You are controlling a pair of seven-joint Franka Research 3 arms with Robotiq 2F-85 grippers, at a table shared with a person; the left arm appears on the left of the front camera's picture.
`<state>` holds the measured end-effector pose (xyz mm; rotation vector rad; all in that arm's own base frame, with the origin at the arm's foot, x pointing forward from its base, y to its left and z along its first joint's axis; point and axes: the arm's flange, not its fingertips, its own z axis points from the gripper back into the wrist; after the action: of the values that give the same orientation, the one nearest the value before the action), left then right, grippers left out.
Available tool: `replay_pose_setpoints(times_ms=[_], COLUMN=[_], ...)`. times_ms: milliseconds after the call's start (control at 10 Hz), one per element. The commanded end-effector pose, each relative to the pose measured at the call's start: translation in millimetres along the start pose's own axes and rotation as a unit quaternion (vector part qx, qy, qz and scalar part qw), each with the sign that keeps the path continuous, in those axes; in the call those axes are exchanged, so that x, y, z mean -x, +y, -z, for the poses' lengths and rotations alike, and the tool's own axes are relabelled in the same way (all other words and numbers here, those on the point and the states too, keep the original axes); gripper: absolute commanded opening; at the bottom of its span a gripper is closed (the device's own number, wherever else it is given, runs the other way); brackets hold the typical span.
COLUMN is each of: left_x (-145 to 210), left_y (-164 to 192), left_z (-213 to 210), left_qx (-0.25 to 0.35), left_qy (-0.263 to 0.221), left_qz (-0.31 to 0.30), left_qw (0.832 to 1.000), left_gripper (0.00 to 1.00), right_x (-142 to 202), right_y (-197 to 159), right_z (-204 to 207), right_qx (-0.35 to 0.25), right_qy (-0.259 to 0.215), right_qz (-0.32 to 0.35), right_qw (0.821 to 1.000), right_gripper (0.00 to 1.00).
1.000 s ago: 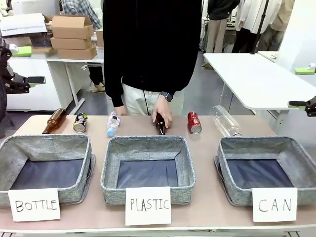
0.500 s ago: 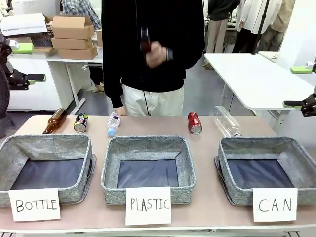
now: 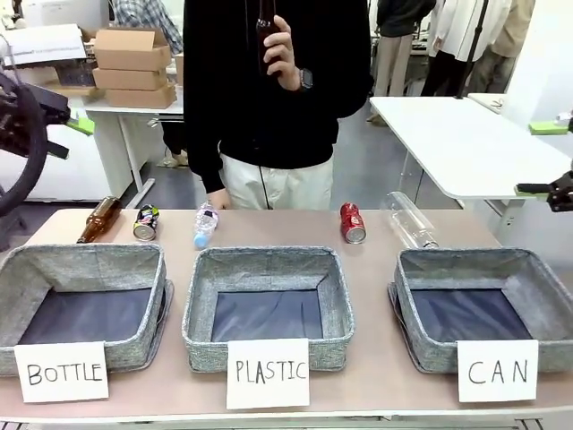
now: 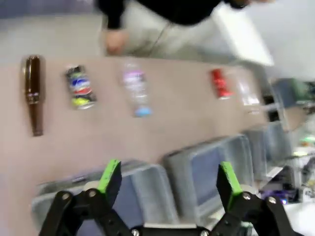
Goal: Sort the can waste into the basket.
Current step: Pick up the can waste from the table and place it in the right Fabric basket.
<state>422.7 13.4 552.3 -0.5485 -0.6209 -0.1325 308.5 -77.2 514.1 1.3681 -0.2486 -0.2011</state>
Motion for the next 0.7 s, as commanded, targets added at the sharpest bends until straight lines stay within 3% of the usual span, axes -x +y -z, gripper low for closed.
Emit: replay_pose_setpoints(times_ms=[0, 100, 200, 300, 400, 500, 600], left_x=[-21.1, -28.0, -9.9, -9.9, -15.1, 19.7, 64.7], left_y=[11.5, 13.3, 7.1, 7.1, 20.7, -38.7, -89.3], left_z=[28.4, 32.1, 22.1, 22.1, 45.5, -38.9, -112.8], left_qx=[-0.200, -0.135, -0.068, -0.068, -0.124, -0.116, -0.089], left_qy=[0.213, 0.187, 0.036, 0.036, 0.092, -0.008, -0.117], left_qz=[-0.002, -0.035, 0.009, 0.009, -0.003, 0.062, 0.127], left_qw=[0.956, 0.972, 0.997, 0.997, 0.988, 0.991, 0.981], left_gripper=[1.00, 1.00, 1.00, 1.00, 1.00, 1.00, 1.00], right_x=[-4.1, -4.1, -4.1, -4.1, -4.1, -4.1, -4.1], right_y=[2.6, 2.6, 2.6, 2.6, 2.6, 2.6, 2.6], right_z=[1.1, 1.1, 1.1, 1.1, 1.1, 1.1, 1.1], right_qx=[-0.014, -0.014, -0.014, -0.014, -0.014, -0.014, -0.014], right_qy=[-0.001, -0.001, -0.001, -0.001, -0.001, -0.001, -0.001], right_qz=[-0.014, -0.014, -0.014, -0.014, -0.014, -0.014, -0.014], right_qw=[1.000, 1.000, 1.000, 1.000, 1.000, 1.000, 1.000], right_gripper=[1.00, 1.00, 1.00, 1.00, 1.00, 1.00, 1.00])
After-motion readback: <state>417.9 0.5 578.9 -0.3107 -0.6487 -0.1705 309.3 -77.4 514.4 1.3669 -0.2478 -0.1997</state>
